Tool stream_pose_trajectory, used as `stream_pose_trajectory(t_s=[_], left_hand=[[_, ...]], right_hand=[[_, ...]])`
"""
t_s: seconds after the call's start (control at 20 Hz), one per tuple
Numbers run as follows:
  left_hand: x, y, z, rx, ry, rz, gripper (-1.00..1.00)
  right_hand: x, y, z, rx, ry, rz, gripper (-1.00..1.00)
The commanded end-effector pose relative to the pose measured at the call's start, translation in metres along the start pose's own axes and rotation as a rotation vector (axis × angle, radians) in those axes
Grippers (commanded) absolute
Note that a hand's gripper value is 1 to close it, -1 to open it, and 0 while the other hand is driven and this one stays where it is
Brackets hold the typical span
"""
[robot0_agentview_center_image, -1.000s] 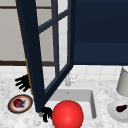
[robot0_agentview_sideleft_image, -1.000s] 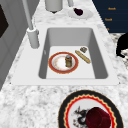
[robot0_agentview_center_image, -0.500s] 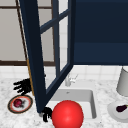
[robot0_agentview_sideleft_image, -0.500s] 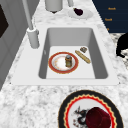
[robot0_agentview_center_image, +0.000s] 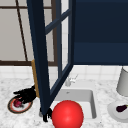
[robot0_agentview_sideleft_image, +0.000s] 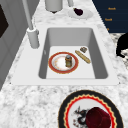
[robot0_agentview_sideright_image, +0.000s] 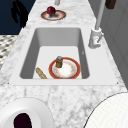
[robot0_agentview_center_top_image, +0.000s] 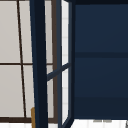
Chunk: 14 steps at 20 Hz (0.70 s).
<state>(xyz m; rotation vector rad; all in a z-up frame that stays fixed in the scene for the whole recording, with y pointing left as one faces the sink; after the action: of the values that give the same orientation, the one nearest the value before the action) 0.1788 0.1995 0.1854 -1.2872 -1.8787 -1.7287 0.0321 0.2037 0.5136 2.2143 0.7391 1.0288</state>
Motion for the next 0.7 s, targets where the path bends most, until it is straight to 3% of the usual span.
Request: stream_pose_trajectory(t_s=[0.0, 0.15, 0.3, 0.4, 0.55, 0.6, 0.65], left_hand=[[0.0, 0.0, 0.0, 0.0, 0.0, 0.0, 0.0], [0.0, 0.0, 0.0, 0.0, 0.0, 0.0, 0.0], [0.0, 0.0, 0.0, 0.0, 0.0, 0.0, 0.0], [0.0, 0.0, 0.0, 0.0, 0.0, 0.0, 0.0], [0.0, 0.0, 0.0, 0.0, 0.0, 0.0, 0.0], [0.0, 0.0, 0.0, 0.0, 0.0, 0.0, 0.0], [0.0, 0.0, 0.0, 0.0, 0.0, 0.0, 0.0]], right_hand=[[-0.028, -0.03, -0.011, 0.003, 0.005, -0.003, -1.0], [-0.044, -0.04, -0.013, 0.105, -0.017, -0.082, -1.0], [-0.052, -0.029, -0.026, 0.179, -0.03, -0.137, -1.0], [-0.053, -0.009, -0.026, 0.244, -0.03, -0.139, -1.0], [-0.064, -0.001, -0.02, 0.269, -0.036, -0.165, -1.0], [-0.079, -0.006, -0.021, 0.27, -0.037, -0.179, -1.0], [-0.086, -0.028, -0.02, 0.296, -0.072, -0.238, -1.0]])
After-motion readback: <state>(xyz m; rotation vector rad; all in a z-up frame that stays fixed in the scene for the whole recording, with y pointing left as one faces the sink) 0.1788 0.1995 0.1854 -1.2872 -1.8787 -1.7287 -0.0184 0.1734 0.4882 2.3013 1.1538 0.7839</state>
